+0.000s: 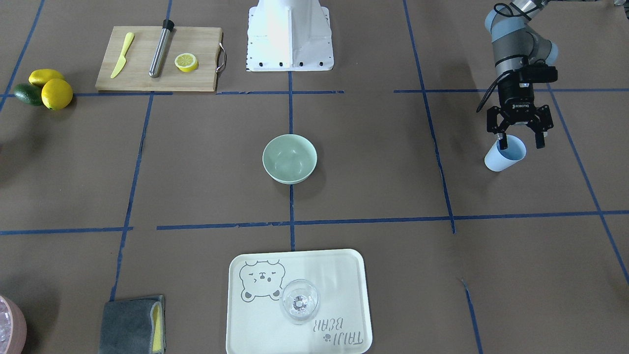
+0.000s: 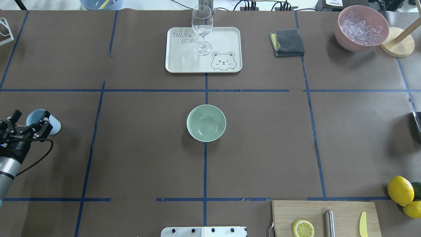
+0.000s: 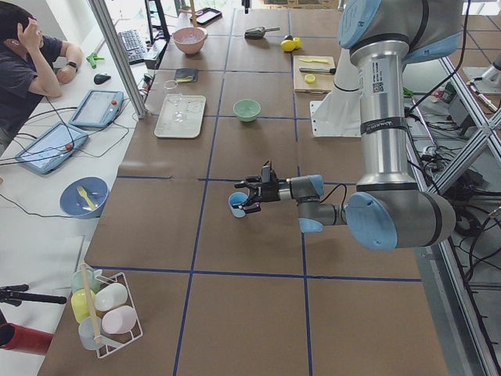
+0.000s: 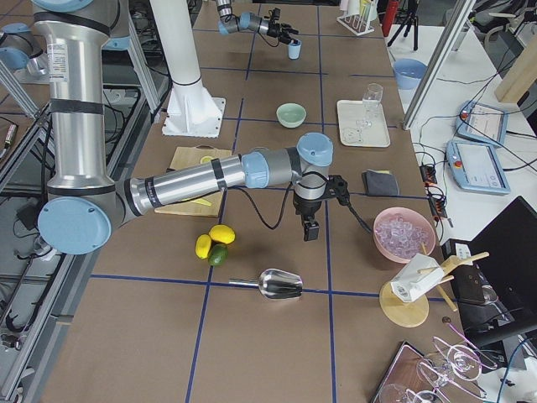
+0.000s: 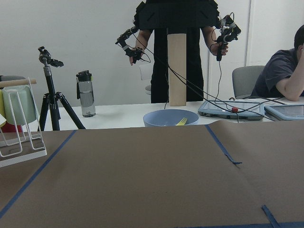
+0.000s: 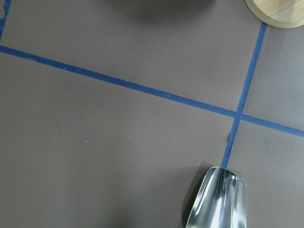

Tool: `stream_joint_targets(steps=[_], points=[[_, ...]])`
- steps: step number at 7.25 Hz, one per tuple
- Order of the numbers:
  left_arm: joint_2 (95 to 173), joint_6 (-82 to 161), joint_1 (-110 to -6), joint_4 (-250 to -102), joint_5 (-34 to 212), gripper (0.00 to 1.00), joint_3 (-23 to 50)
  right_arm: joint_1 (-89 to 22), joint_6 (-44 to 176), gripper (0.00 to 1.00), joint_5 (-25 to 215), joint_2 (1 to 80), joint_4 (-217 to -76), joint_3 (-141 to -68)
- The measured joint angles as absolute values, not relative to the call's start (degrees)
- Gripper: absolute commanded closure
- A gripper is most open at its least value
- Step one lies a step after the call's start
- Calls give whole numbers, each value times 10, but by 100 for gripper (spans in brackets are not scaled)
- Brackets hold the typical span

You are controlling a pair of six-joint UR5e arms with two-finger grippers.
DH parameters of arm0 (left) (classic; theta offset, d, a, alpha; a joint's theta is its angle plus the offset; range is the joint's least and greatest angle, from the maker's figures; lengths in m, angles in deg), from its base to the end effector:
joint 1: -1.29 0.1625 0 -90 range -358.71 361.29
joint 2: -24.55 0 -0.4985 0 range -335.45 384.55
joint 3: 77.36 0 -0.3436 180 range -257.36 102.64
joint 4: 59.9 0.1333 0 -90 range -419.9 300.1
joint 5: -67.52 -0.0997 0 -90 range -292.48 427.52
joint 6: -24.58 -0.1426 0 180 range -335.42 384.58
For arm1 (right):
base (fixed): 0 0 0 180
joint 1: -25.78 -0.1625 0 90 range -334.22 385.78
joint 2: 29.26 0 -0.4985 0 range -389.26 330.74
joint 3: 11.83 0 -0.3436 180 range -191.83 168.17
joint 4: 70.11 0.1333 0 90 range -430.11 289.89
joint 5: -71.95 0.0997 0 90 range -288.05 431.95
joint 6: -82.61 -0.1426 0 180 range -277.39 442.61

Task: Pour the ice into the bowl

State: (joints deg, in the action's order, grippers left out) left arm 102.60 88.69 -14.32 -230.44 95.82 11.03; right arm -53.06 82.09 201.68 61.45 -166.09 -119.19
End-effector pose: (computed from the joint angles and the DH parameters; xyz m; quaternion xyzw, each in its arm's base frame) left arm 0.2501 -0.3386 0.6654 0.5678 0.2915 -0.2177 0.7385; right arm -0.0441 -0.4411 0.6518 0.0526 -0.3455 -0.1183 0.9295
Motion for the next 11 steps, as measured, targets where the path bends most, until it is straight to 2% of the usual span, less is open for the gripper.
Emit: stream_joint_targets(steps=[11], points=[[1075,928,-103,-2309,913,0,15,-531,821,0,2016,615,-1661,-1192]])
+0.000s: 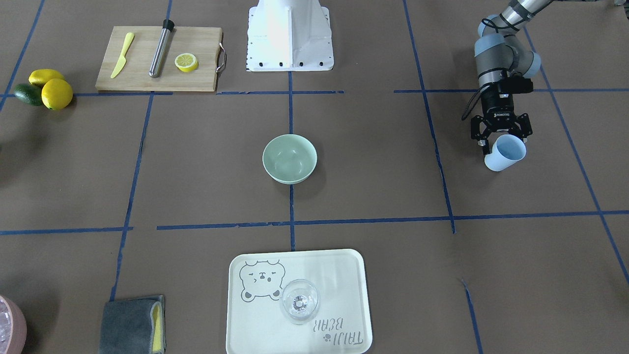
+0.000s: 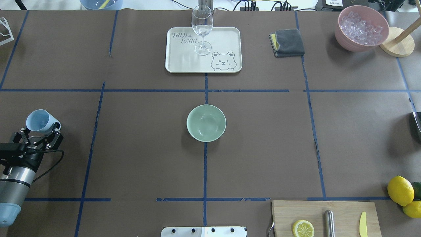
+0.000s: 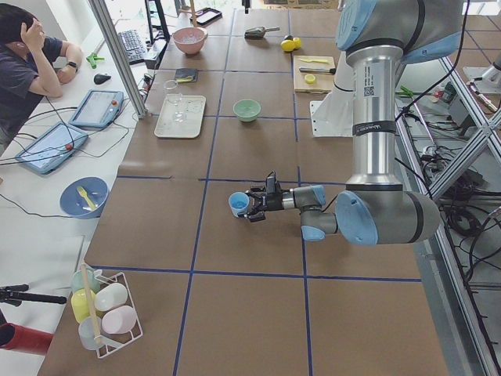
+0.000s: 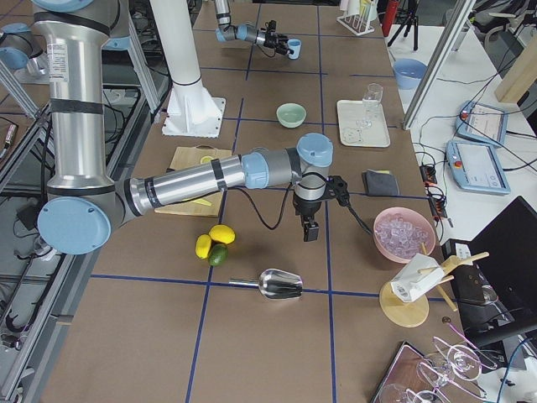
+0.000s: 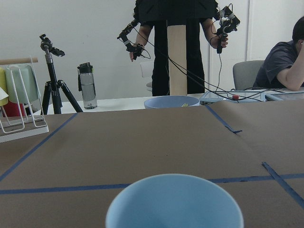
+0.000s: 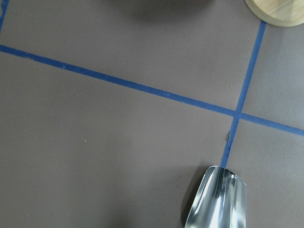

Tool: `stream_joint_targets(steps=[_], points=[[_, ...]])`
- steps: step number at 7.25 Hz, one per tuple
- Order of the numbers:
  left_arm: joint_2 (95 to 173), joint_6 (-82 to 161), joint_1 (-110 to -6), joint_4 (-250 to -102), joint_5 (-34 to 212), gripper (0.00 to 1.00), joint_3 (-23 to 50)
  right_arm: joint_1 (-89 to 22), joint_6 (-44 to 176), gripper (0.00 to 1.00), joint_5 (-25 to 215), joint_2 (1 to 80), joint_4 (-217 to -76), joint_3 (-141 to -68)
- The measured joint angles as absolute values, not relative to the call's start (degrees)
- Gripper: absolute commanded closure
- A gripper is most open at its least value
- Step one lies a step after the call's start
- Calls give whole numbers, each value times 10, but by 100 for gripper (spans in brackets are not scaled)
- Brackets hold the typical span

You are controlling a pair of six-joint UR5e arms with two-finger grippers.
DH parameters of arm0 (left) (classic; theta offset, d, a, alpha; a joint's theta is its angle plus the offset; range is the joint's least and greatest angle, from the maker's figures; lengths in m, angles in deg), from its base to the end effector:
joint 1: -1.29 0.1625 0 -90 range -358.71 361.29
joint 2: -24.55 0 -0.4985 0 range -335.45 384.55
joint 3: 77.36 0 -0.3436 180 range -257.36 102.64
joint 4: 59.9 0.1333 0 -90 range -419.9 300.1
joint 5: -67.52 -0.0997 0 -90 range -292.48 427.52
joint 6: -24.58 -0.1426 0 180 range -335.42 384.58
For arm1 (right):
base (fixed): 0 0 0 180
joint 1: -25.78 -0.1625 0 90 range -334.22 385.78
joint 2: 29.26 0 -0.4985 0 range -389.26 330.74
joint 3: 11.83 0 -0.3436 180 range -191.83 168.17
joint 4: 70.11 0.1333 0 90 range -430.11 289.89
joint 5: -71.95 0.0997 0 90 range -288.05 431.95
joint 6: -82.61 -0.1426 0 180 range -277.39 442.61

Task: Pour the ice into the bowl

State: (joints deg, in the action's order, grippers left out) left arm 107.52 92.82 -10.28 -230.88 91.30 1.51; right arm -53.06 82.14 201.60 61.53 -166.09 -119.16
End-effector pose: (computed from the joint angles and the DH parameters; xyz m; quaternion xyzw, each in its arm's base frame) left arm 0.3019 -0.3311 0.7019 0.5718 0.2845 -0.2201 0.7373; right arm -0.0438 -0.4405 0.6528 0.0519 -0.3447 -0.1183 0.9298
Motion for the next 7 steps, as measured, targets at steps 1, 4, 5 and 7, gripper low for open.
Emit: stream_joint_targets(steps=[1,4,5,7], points=[[1079,928,-103,-2308,913,0,10,-531,822,0,2016,615,-1661,-1192],[1080,927,-103,-2307,916,0,5,-531,822,0,2016,614,-1660,-1192],[1080,927,-103,-2306,917,0,4,-531,821,0,2016,614,-1660,-1192],[1080,928,-104,-2306,919,0,2,-531,822,0,2015,614,-1660,-1192]])
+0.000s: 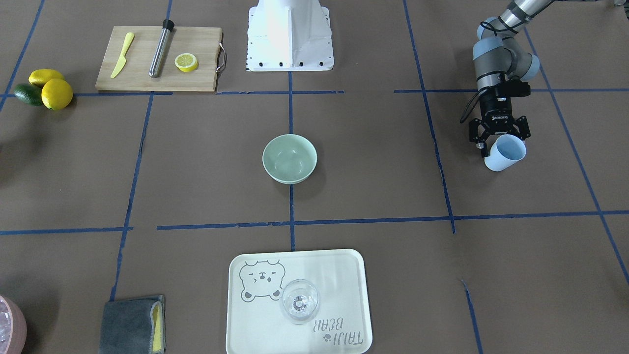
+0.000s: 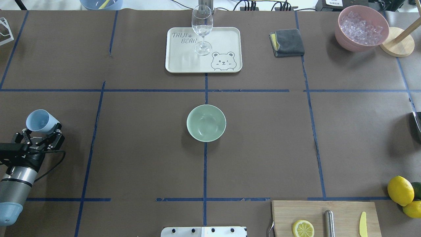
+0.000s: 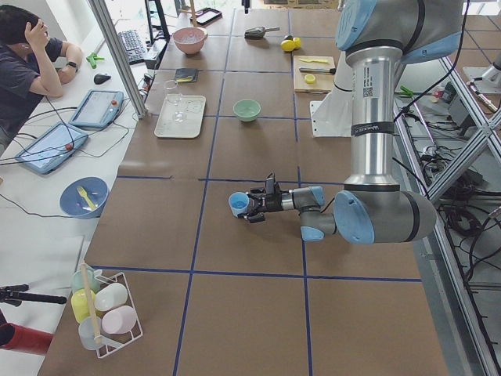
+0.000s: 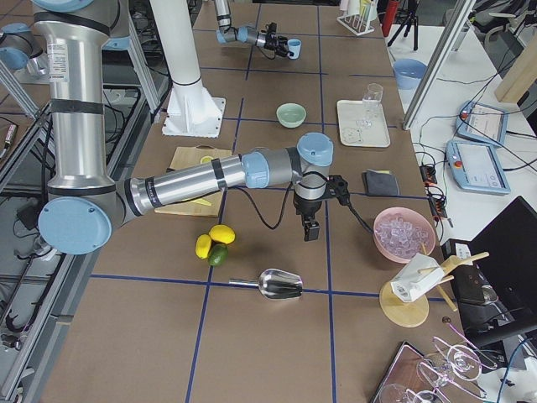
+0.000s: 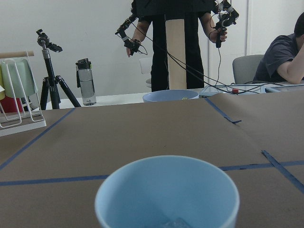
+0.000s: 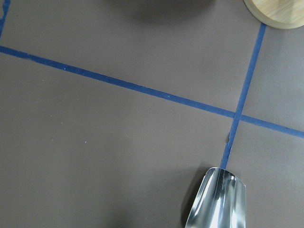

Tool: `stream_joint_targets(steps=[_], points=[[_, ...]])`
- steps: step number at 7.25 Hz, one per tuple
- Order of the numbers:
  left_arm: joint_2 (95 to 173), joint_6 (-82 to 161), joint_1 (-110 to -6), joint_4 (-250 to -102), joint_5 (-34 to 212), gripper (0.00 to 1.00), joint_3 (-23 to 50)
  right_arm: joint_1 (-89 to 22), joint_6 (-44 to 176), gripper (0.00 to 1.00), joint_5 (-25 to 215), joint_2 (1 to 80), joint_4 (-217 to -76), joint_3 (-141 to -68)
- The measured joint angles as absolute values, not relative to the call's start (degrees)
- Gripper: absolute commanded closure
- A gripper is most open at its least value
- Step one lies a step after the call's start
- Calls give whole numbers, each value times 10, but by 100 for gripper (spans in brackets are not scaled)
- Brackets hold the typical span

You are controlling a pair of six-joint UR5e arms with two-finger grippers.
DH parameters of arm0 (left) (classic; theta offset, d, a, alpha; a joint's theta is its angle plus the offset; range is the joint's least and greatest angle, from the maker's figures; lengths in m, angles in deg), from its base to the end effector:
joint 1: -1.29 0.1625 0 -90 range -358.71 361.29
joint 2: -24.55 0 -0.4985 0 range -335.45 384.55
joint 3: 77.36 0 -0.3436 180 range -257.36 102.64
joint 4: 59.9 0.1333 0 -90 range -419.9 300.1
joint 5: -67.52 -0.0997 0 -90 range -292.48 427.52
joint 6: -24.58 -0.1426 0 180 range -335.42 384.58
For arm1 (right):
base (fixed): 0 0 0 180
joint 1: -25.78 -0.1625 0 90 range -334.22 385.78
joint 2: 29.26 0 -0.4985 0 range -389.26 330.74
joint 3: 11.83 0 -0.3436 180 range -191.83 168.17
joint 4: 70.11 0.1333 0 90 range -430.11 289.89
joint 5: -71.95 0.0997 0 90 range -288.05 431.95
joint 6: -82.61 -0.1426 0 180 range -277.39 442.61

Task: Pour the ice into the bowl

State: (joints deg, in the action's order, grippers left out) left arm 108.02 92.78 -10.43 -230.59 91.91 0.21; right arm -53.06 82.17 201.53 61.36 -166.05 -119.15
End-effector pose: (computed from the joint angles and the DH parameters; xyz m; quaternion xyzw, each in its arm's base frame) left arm 0.3062 -0.3323 0.7095 0.5696 0.2788 -0.2135 0.7431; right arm -0.0439 -0.4420 0.6516 0.0537 -0.3443 -0.1191 0.9297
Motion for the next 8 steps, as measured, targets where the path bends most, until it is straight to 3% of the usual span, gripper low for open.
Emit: stream_joint_targets(steps=[1,2,4,5,7,8], points=[[1080,929,-105,-2306,919,3,2,-531,822,0,2015,614,-1660,-1191],[1080,929,-106,-2306,919,15,2,-531,822,0,2016,614,-1661,-1191],[1081,932,-111,-2306,919,48,2,-531,822,0,2016,614,-1661,-1191],[1081,933,-112,-2306,919,59,2,-531,822,0,2016,614,-1661,-1192],[1084,941,-113,-2312,919,98,3,-531,822,0,2016,615,-1661,-1192],[1084,942,-113,-2328,919,100,4,-531,822,0,2016,615,-1661,-1192]])
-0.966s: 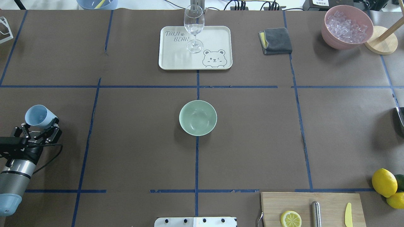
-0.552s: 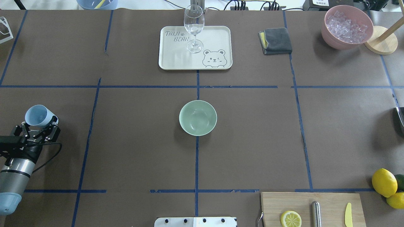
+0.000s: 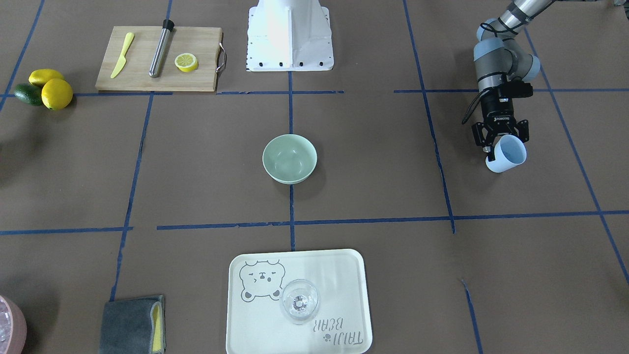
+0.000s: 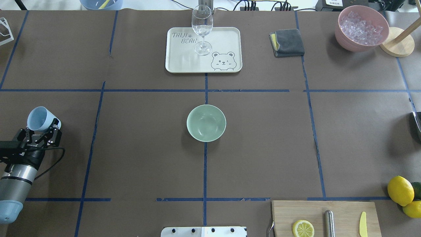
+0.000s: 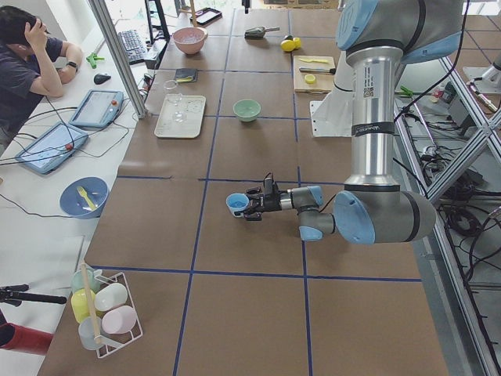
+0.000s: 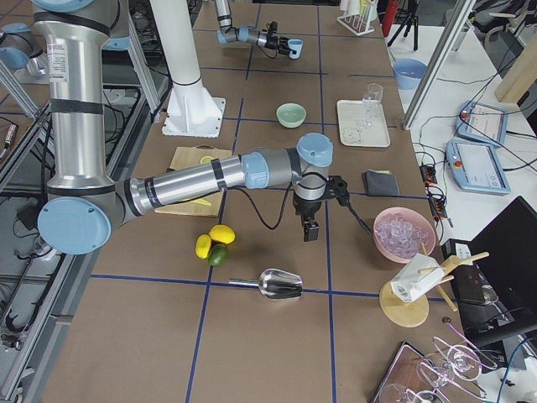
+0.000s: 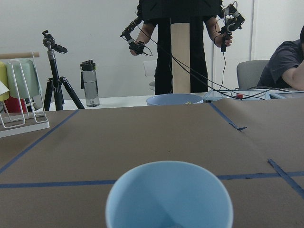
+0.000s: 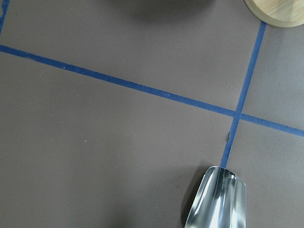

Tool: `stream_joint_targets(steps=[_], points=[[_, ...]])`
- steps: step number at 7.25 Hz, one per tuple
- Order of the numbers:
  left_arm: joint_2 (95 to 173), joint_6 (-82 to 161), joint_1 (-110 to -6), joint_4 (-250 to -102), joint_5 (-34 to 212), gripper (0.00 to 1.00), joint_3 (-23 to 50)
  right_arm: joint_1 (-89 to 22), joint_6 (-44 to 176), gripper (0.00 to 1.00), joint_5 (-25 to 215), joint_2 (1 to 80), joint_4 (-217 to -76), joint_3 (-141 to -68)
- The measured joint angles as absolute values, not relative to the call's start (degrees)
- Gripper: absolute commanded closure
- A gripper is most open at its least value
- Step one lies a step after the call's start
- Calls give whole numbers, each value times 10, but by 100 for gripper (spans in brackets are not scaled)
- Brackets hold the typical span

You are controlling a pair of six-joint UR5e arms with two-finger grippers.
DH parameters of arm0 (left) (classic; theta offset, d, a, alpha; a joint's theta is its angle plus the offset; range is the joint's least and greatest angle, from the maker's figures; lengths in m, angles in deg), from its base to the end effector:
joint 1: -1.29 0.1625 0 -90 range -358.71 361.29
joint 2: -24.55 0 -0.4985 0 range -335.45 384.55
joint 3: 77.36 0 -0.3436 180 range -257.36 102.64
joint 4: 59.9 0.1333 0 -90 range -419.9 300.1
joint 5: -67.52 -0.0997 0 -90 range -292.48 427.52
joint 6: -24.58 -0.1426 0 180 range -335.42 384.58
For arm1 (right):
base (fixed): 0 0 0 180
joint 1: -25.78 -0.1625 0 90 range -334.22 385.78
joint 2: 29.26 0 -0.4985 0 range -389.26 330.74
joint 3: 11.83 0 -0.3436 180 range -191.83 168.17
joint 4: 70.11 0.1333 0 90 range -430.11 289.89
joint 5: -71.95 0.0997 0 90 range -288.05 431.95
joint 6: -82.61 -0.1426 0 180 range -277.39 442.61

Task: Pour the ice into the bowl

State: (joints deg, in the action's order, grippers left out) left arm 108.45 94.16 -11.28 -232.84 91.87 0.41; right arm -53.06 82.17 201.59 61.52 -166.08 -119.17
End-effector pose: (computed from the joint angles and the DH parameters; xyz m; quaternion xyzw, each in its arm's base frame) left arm 0.3029 -0.3372 0.7014 0.5668 0.3005 -0.2404 0.7284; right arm -0.0438 -0.4406 0.6526 0.0523 -0.3447 -0.1187 0.9297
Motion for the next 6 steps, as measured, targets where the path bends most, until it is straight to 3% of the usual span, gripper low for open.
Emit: stream_joint_targets(steps=[2,6], points=[[1085,922,-114,-2362,924,96,15,-531,822,0,2016,616,-1661,-1191],[1151,648,-171,-2430,1028,100,49,-531,822,0,2015,618,-1661,-1192]])
